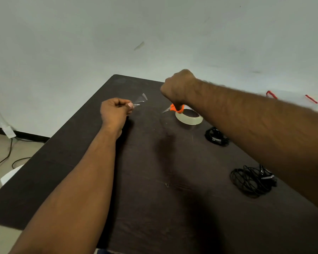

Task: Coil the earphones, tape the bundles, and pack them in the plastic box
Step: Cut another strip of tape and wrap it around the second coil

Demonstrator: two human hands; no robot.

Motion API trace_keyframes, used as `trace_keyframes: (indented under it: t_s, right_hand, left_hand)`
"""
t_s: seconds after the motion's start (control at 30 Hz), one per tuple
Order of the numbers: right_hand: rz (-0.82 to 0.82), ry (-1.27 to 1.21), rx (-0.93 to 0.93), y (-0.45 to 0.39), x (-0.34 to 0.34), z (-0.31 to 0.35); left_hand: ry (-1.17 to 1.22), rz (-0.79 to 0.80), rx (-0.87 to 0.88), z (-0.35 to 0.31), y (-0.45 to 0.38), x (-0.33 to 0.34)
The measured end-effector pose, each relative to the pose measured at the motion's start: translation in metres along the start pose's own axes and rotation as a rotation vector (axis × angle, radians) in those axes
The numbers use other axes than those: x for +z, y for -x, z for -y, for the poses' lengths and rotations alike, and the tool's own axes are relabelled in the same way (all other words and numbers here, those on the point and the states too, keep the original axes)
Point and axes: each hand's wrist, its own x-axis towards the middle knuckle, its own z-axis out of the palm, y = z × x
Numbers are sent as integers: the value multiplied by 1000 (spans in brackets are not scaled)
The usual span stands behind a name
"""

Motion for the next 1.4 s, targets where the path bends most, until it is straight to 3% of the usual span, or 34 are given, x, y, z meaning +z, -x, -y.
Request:
trace_keyframes:
  t_s: [0.13, 0.23, 0.37, 0.6, 0.73, 0.8, 0.87, 0.93, 0.97, 1.07, 1.4]
  right_hand:
    - [-2, -54, 89, 37, 26, 3]
    - [29, -238, 147, 44, 48, 1]
    - [-116, -377, 202, 56, 66, 10]
    - [269, -726, 170, 63, 69, 10]
    - [329, -958, 127, 74, 69, -2]
    - [246, -963, 117, 75, 73, -8]
    - [-22, -1042, 163, 76, 78, -8]
    - [-287, -1317, 265, 75, 86, -6]
    - [-338, -1475, 291, 74, 89, -5]
    - [-320, -1649, 287, 72, 96, -3]
    - [-330, -1615, 290, 92, 107, -12]
  left_hand:
    - [-95, 30, 52, 2, 3, 4]
    - [-125, 31, 58, 2, 3, 4]
    - [-150, 31, 69, 1, 6, 5]
    - [-157, 91, 89, 0, 10, 8]
    - [-115, 181, 122, -6, 18, 13]
    - [-79, 260, 133, -12, 26, 17]
    - [-57, 349, 146, -18, 35, 21]
    - [-55, 440, 175, -21, 41, 26]
    - [-72, 482, 193, -22, 44, 28]
    - [-101, 574, 235, -23, 52, 35]
    - [-129, 631, 253, -25, 78, 56]
